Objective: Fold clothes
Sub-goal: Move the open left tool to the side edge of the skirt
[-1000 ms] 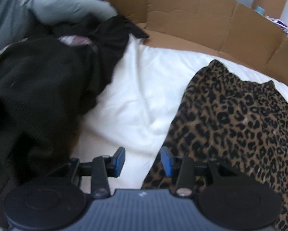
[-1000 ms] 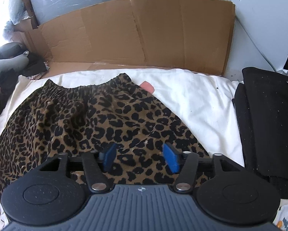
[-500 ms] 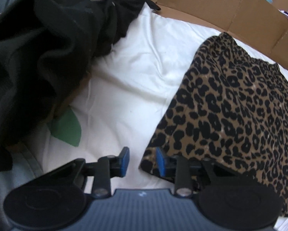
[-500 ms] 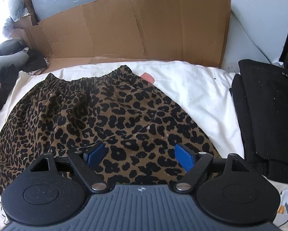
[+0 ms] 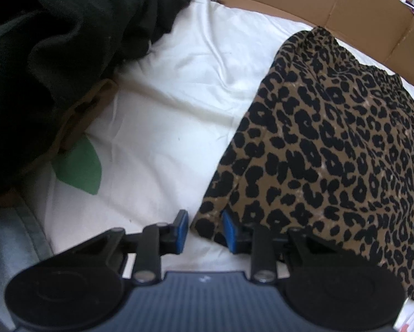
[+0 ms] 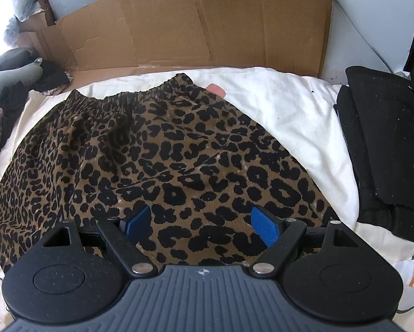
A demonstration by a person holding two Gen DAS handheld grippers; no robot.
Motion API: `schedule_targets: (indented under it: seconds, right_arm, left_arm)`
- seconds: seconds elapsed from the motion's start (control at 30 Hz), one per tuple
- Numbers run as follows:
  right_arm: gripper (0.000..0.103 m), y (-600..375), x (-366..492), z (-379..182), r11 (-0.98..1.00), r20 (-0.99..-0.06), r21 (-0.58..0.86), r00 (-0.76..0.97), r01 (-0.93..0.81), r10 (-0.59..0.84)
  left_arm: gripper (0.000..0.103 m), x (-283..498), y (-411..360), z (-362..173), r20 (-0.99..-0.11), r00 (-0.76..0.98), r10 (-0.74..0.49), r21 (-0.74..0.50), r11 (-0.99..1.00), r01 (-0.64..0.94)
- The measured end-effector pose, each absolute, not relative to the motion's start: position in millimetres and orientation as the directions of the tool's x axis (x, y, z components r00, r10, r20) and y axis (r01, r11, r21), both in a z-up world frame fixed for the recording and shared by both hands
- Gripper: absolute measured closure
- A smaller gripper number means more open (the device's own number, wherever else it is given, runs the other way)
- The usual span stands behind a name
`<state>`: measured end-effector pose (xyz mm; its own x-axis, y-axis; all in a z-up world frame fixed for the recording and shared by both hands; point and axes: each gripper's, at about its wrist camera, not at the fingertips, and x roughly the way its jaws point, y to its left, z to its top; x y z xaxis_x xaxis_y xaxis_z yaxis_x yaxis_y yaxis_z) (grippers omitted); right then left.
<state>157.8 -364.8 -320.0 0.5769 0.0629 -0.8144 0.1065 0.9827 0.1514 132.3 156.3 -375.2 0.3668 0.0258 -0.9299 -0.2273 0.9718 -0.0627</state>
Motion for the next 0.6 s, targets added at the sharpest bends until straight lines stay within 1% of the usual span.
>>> schedule_targets:
  seconds: [0.07, 0.13, 0.37, 0.4, 0.43, 0.5, 0.6]
  right_arm:
    - [0.018, -364.9, 157.7, -320.4, 0.982, -0.815, 0.153, 0.576, 0.108, 0.063]
    - [0.018, -364.4, 157.4, -321.2, 0.983, -0.816, 0.153, 0.574, 0.106, 0.065]
    - [0.018, -362.3, 157.1, -323.5, 0.982, -0.818, 0.165, 0.57, 0.097, 0.081]
    - [0.018, -362.2, 156.8, -323.6, 0.982, -0.817, 0.166, 0.57, 0.094, 0.083]
    - [0.018, -362.2, 156.4, -323.9, 0.982, -0.818, 0.166, 0.569, 0.093, 0.085]
    - [0.018, -363.0, 156.1, -325.2, 0.982, -0.821, 0.167, 0.564, 0.094, 0.085]
    - [0.018, -365.3, 155.8, -330.3, 0.981, -0.833, 0.165, 0.547, 0.101, 0.084]
  left_arm:
    - [0.074, 131.7, 155.3, -375.0, -0.932, 0.361, 0.018, -0.071, 0.97, -0.232]
    - [0.071, 132.0, 154.7, -374.8, -0.936, 0.352, -0.003, -0.093, 0.966, -0.24]
    - [0.071, 133.5, 151.4, -377.5, -0.936, 0.352, -0.006, -0.092, 0.969, -0.228]
    - [0.073, 133.1, 151.8, -376.9, -0.936, 0.353, -0.011, -0.097, 0.969, -0.228]
    - [0.08, 132.9, 152.3, -376.5, -0.936, 0.352, -0.018, -0.103, 0.969, -0.226]
    - [0.086, 131.7, 154.6, -374.2, -0.934, 0.357, -0.024, -0.113, 0.966, -0.231]
    - [0.087, 129.0, 159.0, -369.0, -0.925, 0.379, -0.027, -0.129, 0.96, -0.249]
